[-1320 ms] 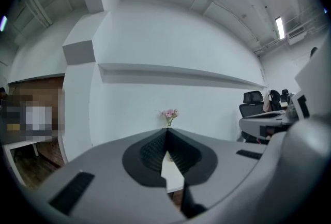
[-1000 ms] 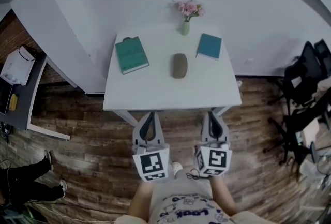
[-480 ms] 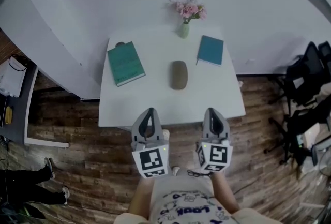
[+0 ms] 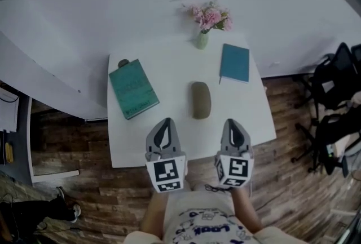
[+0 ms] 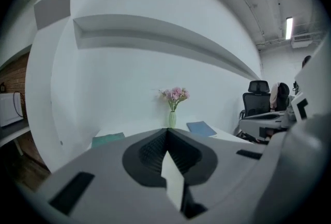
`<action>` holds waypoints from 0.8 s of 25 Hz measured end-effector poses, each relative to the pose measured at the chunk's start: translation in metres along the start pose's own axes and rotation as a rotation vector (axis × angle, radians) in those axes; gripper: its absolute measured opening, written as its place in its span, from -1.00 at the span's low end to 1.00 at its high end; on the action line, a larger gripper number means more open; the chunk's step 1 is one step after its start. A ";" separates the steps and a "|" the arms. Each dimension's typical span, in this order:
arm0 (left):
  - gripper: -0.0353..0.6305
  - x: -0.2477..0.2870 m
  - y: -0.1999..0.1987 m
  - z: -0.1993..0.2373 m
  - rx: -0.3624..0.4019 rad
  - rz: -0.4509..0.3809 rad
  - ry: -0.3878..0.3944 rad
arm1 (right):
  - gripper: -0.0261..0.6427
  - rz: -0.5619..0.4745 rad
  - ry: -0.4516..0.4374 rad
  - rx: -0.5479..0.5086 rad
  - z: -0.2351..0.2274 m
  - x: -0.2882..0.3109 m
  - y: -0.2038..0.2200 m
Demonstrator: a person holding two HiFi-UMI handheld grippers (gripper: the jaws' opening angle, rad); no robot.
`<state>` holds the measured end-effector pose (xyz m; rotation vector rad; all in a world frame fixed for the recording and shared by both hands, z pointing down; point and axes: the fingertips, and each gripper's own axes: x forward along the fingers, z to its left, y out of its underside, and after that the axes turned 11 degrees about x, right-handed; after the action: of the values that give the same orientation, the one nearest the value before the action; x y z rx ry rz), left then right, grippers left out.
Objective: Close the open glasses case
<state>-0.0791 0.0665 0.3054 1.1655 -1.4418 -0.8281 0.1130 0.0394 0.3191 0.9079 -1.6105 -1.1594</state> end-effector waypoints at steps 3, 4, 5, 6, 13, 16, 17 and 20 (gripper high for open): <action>-0.89 0.031 0.014 0.004 -0.032 0.055 0.056 | -0.92 0.037 0.026 -0.020 0.000 0.023 0.008; -0.89 0.040 0.019 0.004 -0.040 0.072 0.078 | -0.92 0.049 0.034 -0.024 0.000 0.030 0.012; -0.89 0.048 0.023 0.004 -0.043 0.088 0.101 | -0.92 0.058 0.040 -0.025 -0.001 0.036 0.016; -0.89 0.057 0.028 0.002 -0.042 0.106 0.126 | -0.92 0.064 0.046 -0.025 -0.002 0.041 0.021; -0.88 0.104 0.059 -0.020 -0.081 0.241 0.334 | -0.92 0.183 0.060 0.017 0.002 0.066 0.051; -0.82 0.119 0.068 -0.033 -0.103 0.280 0.421 | -0.92 0.222 0.069 0.039 0.003 0.072 0.061; -0.75 0.124 0.072 -0.037 -0.117 0.293 0.452 | -0.92 0.235 0.070 0.036 0.003 0.074 0.066; -0.63 0.137 0.084 -0.051 -0.166 0.336 0.536 | -0.92 0.292 0.065 0.034 0.009 0.077 0.083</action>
<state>-0.0441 -0.0354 0.4351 0.8952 -1.0578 -0.3528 0.0777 -0.0055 0.4170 0.6961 -1.6502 -0.8933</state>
